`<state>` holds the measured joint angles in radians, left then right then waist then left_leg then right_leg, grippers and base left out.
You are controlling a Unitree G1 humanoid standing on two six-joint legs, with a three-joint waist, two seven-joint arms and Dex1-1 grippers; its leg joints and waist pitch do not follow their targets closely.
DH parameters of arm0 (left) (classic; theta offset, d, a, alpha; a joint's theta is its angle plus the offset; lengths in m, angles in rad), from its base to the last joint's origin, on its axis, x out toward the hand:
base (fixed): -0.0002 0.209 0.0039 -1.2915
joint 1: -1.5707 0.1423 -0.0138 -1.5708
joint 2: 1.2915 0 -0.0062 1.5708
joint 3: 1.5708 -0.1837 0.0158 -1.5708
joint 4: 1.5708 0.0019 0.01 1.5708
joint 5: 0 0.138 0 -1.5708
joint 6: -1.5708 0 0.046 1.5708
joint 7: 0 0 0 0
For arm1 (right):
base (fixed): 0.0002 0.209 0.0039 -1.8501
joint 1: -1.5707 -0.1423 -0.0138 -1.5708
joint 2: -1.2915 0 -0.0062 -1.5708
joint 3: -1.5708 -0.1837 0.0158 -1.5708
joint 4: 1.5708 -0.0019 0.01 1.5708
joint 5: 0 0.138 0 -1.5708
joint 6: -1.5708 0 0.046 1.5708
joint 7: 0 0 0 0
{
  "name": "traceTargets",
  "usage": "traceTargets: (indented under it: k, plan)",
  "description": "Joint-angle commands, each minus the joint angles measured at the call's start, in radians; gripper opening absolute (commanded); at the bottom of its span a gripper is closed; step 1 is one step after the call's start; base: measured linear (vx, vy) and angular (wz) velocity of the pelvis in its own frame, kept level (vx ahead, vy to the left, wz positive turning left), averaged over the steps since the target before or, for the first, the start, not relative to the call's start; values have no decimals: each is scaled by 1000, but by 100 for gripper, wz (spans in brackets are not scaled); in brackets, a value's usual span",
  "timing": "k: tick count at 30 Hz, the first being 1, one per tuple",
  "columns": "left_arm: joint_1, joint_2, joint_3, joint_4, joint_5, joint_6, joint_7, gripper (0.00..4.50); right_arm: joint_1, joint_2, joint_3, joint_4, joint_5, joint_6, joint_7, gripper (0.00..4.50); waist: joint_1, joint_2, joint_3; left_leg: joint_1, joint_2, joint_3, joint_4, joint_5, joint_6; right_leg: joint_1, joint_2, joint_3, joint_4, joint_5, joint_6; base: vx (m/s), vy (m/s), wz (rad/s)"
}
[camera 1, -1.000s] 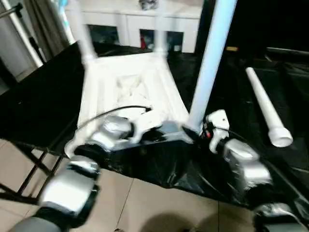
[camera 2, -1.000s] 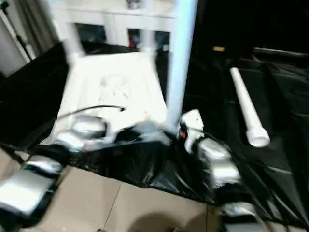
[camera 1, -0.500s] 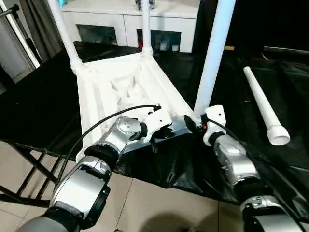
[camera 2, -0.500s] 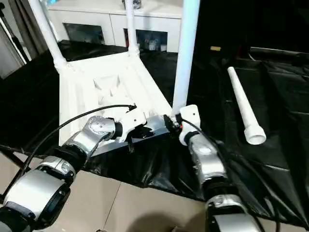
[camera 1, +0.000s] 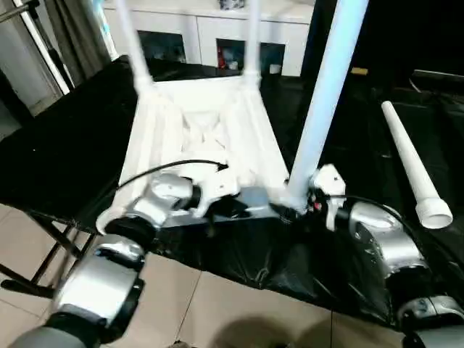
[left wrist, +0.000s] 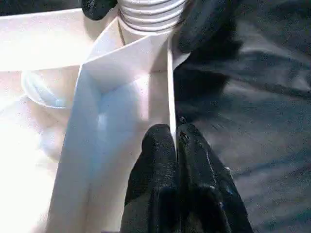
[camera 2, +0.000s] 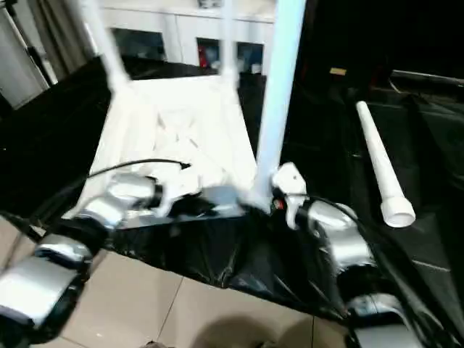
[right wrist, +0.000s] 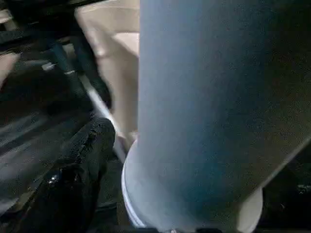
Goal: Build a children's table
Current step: Rotate leg to tighten
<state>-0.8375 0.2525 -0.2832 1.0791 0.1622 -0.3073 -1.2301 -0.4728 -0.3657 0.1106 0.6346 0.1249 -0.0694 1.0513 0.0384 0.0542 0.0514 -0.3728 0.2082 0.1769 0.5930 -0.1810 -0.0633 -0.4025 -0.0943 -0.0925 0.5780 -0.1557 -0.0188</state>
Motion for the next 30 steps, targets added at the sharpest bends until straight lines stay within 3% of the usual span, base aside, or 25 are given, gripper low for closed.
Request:
traceTargets:
  k: [1, 3, 11, 17, 19, 21, 22, 23, 24, 27, 28, 29, 30]
  plan:
    - [7, 5, -28, -7, 11, -21, -43, 0, 1, -9, 15, -21, 18, 11, 46, 377, 2, -14, -74, 11, 24, 3, -65, -219, 118, 58, -49, 39, -55, -185, -269, 0, 0, 0]
    - [7, 21, -33, -7, 13, -31, -66, 0, -4, -14, 18, -25, 24, 19, 75, 367, 2, -18, -73, 9, 23, 3, -65, -219, 113, 59, -49, 40, -55, -196, -265, 0, 0, 0]
    - [10, 45, -35, -5, 15, -38, -109, 0, 0, -20, 34, -43, 29, 40, 124, 286, 4, -16, -75, 8, 23, 3, -64, -189, 111, 59, -49, 40, -51, -181, -262, 0, 0, 0]
    - [12, 19, -23, -1, 3, -6, -65, 0, 31, 22, 20, -62, 40, 67, 60, 272, 5, -13, -75, 8, 23, 2, -64, -180, 112, 60, -49, 40, -51, -166, -262, 0, 0, 0]
    - [5, -2, -21, 4, 14, 16, 1, 0, 34, 52, 3, -57, 34, 84, -18, 272, 3, -13, -69, 11, 22, 3, -68, -219, 93, 57, -49, 39, -58, -227, -253, 0, 0, 0]
    - [-9, -34, -23, 15, 37, 54, 105, 0, 32, 91, -10, -34, -10, 67, -156, 272, -3, -15, -64, 17, 19, 1, -72, -267, 68, 53, -50, 37, -70, -335, -224, 0, 0, 0]
    - [-16, -52, -18, 20, 37, 73, 142, 0, 28, 111, -18, -20, -21, 62, -209, 272, -7, -9, -62, 19, 17, -2, -74, -288, 47, 50, -52, 37, -77, -398, -201, 0, 0, 0]
    - [-23, -74, -10, 23, 33, 92, 178, 0, 21, 134, -30, -1, -29, 66, -274, 271, -12, -14, -60, 21, 15, -3, -74, -308, 38, 48, -50, 36, -86, -446, -181, 0, 0, 0]
    - [-24, -80, -9, 23, 32, 96, 186, 0, 20, 140, -33, 3, -31, 66, -290, 271, -13, -15, -60, 21, 14, -2, -74, -309, 35, 47, -50, 36, -87, -458, -175, 0, 0, 0]
    - [-41, -195, -7, 23, 34, 166, 315, 0, -21, 243, -59, 84, -80, 66, -569, 271, -26, -12, -58, 22, 9, -8, -75, -332, 17, 43, -50, 28, -96, -526, -144, 0, 0, 0]
    - [-41, -217, -12, 24, 39, 175, 336, 0, -38, 260, -62, 108, -93, 70, -632, 271, -31, -8, -55, 25, 6, -7, -74, -353, 17, 38, -47, 26, -104, -547, -133, 0, 0, 0]
    - [-41, -221, -15, 23, 41, 177, 339, 0, -43, 266, -67, 113, -89, 71, -641, 271, -39, -11, -56, 26, 2, -8, -71, -371, 24, 38, -46, 23, -108, -564, -126, 0, 0, 0]
    - [-41, -240, -26, 23, 51, 182, 358, 0, -62, 290, -82, 134, -75, 69, -678, 271, -41, -3, -56, 26, 0, -9, -71, -375, 30, 38, -47, 22, -111, -569, -122, 0, 0, 0]
